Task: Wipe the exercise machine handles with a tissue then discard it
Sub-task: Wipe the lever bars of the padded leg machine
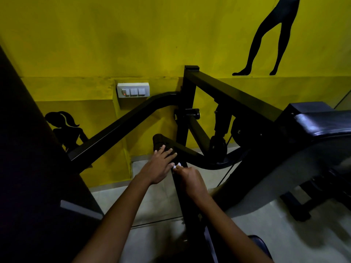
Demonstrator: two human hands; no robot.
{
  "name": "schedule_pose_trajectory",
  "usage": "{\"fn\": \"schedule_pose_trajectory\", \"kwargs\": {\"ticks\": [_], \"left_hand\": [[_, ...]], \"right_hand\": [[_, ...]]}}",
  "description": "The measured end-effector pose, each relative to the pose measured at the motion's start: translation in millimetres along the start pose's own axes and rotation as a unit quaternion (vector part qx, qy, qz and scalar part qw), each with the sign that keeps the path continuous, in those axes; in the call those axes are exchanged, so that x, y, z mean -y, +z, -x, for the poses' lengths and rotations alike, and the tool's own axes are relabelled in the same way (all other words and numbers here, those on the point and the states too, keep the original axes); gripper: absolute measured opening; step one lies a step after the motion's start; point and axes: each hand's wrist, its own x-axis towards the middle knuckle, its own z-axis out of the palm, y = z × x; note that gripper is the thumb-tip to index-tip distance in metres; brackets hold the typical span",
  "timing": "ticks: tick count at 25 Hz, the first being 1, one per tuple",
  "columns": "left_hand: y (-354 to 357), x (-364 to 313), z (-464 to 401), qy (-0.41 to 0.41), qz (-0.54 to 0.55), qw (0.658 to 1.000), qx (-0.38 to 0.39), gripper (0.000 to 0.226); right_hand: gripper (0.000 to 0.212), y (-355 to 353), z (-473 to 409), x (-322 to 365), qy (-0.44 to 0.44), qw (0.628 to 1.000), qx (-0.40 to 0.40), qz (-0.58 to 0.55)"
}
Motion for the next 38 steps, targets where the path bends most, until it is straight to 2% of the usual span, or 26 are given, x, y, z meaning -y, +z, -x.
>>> {"fn": "schedule_pose_trajectory", "kwargs": {"ticks": [10, 15, 19, 24, 27, 38], "left_hand": [[2, -23, 14, 0.011, -0.001, 1.000, 0.013, 0.043], [9, -44, 31, -0.014, 0.070, 0.997, 0.019, 0.045], [8, -60, 47, -0.019, 0.073, 0.997, 0.017, 0.048], [9, -85, 74, -0.021, 0.066, 0.997, 0.021, 0.048], [10, -97, 90, -0.025, 0.056, 0.998, 0.022, 0.048], [13, -136, 141, -0.046, 0.046, 0.998, 0.021, 0.049]], "right_hand": [[0.021, -21, 45, 14, -0.029, 0.999, -0.022, -0.029], [0.021, -36, 79, 24, -0.030, 0.999, -0.015, -0.037], [0.029, -45, 100, 30, -0.021, 0.999, -0.005, -0.037], [0.051, -58, 132, 39, -0.027, 0.998, -0.016, -0.057], [0.061, -63, 145, 42, -0.031, 0.998, 0.007, -0.045], [0.014, -96, 193, 61, -0.059, 0.998, 0.038, 0.005]]}}
